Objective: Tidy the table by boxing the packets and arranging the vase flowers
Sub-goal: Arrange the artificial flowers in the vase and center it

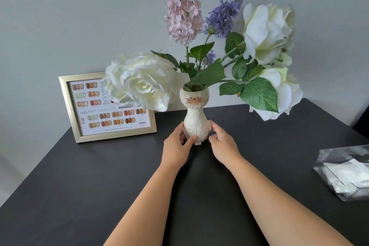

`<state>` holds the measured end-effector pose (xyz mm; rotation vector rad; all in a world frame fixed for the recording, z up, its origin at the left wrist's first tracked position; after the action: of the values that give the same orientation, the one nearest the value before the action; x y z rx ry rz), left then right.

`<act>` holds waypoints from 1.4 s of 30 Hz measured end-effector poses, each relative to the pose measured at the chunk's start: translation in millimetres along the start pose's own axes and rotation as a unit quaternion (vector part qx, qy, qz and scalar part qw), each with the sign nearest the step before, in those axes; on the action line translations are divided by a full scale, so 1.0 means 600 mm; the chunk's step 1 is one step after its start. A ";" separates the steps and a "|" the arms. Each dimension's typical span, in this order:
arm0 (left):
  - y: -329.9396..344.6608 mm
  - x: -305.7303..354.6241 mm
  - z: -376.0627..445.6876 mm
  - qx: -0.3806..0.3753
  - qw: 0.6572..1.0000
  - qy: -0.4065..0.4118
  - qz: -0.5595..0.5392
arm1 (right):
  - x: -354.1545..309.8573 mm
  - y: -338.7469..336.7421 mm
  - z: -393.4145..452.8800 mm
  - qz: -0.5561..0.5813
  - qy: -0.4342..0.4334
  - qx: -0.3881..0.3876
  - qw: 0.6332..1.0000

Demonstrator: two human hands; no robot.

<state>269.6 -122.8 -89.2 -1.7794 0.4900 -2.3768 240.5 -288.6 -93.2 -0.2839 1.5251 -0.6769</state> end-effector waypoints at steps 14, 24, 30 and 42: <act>-0.012 0.023 -0.099 0.015 0.999 -0.016 -0.023 | 0.005 -0.019 -0.094 -0.019 -0.029 0.005 0.999; -0.015 0.032 -0.123 0.004 0.999 -0.043 -0.015 | 0.018 -0.032 -0.132 0.008 -0.036 -0.009 0.999; -0.016 0.032 -0.133 0.007 0.998 -0.052 -0.024 | 0.022 -0.035 -0.139 0.017 -0.044 -0.021 0.999; -0.058 0.114 -0.156 0.132 0.981 0.009 -0.145 | -0.036 -0.109 -0.182 0.275 -0.086 0.113 0.951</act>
<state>163.3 -93.6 -38.7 -1.8113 -0.0916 -2.4988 121.5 -302.1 -44.4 0.2487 1.2624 -0.3616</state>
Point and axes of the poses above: each hand's wrist, its own z-axis towards the middle knuckle, its own y-axis out of the palm, x = y × z, the point moved 5 cm from there along z, towards the middle knuckle, and after that the axes turned 5 degrees about -z, right-handed, at the moved point
